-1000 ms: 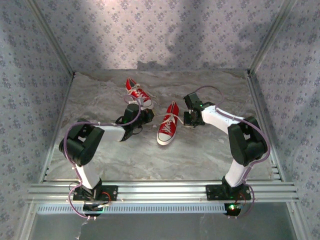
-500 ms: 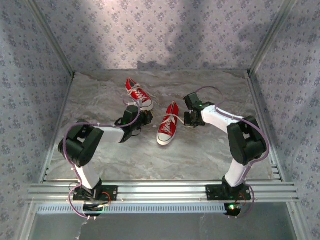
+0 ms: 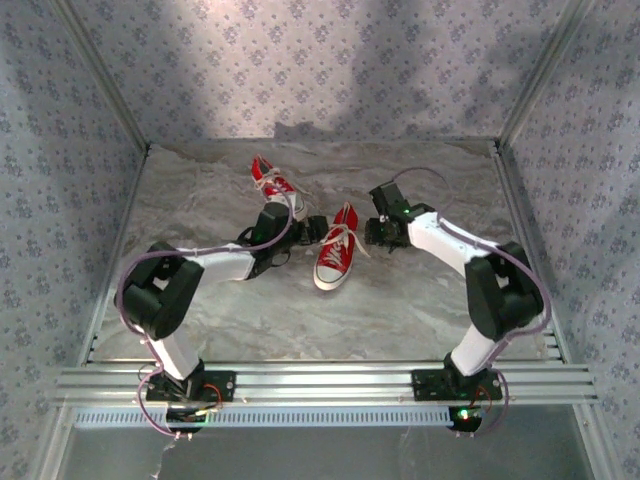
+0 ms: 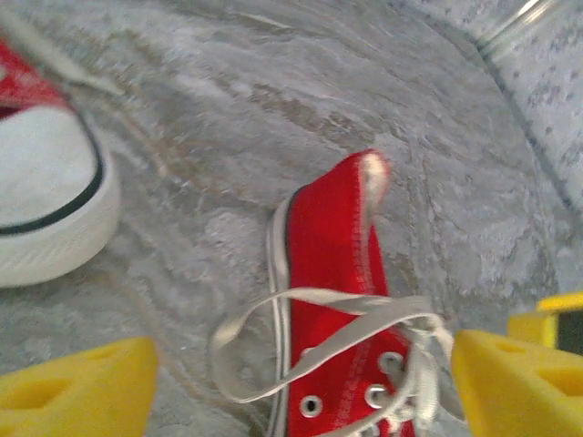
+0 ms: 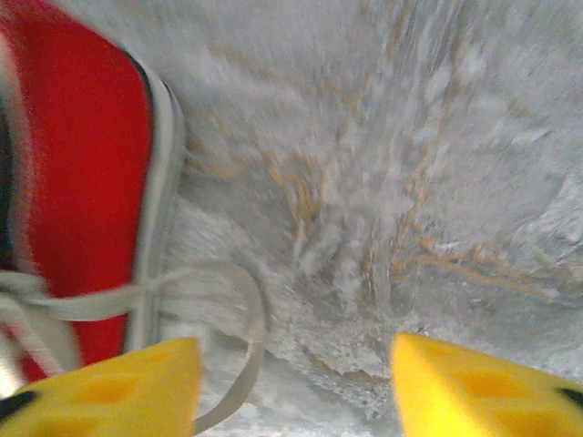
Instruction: Tie the shoes
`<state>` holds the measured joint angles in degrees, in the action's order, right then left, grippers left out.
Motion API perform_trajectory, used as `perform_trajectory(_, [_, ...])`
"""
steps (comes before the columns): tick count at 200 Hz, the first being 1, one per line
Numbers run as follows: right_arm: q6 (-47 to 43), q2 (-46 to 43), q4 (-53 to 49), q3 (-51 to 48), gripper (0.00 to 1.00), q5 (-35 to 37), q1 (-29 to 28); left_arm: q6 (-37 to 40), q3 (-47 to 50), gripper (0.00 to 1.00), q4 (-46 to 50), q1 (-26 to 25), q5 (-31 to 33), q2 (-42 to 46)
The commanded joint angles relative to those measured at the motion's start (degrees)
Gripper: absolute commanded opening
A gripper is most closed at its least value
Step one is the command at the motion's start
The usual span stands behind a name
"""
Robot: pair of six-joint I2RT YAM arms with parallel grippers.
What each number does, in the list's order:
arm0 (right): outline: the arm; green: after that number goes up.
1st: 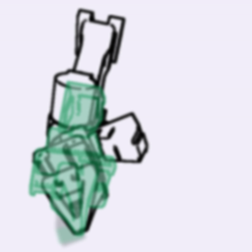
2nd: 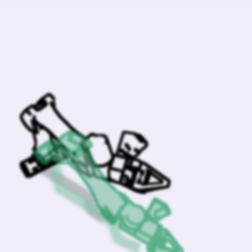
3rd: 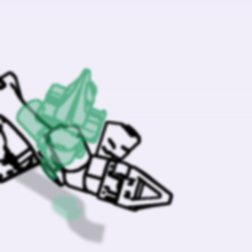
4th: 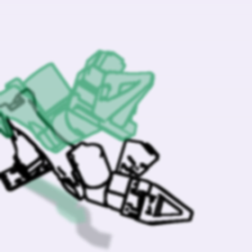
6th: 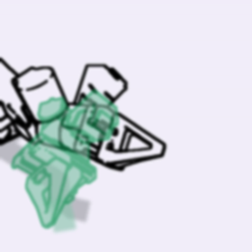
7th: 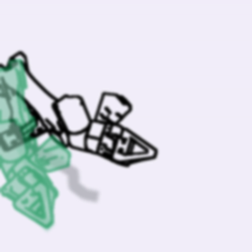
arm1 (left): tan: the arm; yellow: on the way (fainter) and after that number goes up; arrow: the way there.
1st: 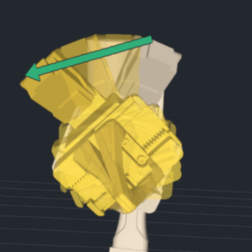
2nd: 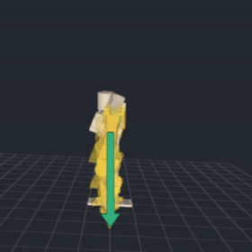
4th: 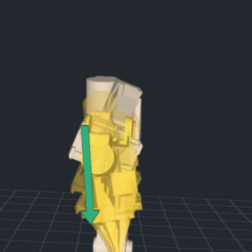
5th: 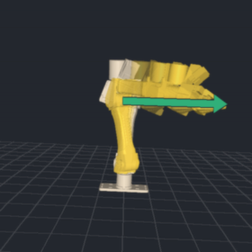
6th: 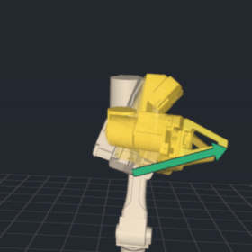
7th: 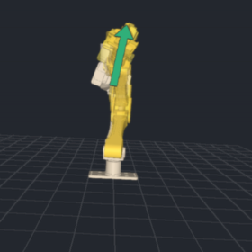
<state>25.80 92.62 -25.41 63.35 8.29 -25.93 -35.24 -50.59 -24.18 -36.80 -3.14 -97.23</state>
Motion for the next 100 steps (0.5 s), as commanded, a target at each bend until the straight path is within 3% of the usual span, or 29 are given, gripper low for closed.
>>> perform_trajectory(1, [1.12, -8.93, 3.87, -3.88, 0.69, 5.57, -0.44, 10.85, -8.76, 0.87, 14.03, -1.03, 4.94, 1.47])
perform_trajectory(32, [3.39, -18.64, 5.60, -10.40, 0.68, 10.29, 0.27, 17.67, -32.59, 0.84, 39.85, -2.93, 5.86, -11.16])
perform_trajectory(55, [4.32, -23.80, 3.84, -13.43, 0.67, 11.72, 1.04, 19.71, -47.08, 0.84, 52.48, -4.75, 8.50, -20.60])
perform_trajectory(100, [5.04, -30.86, 0.89, -17.76, 0.65, 11.74, 2.64, 18.99, -65.60, 0.85, 64.91, -5.30, 11.43, -33.14])
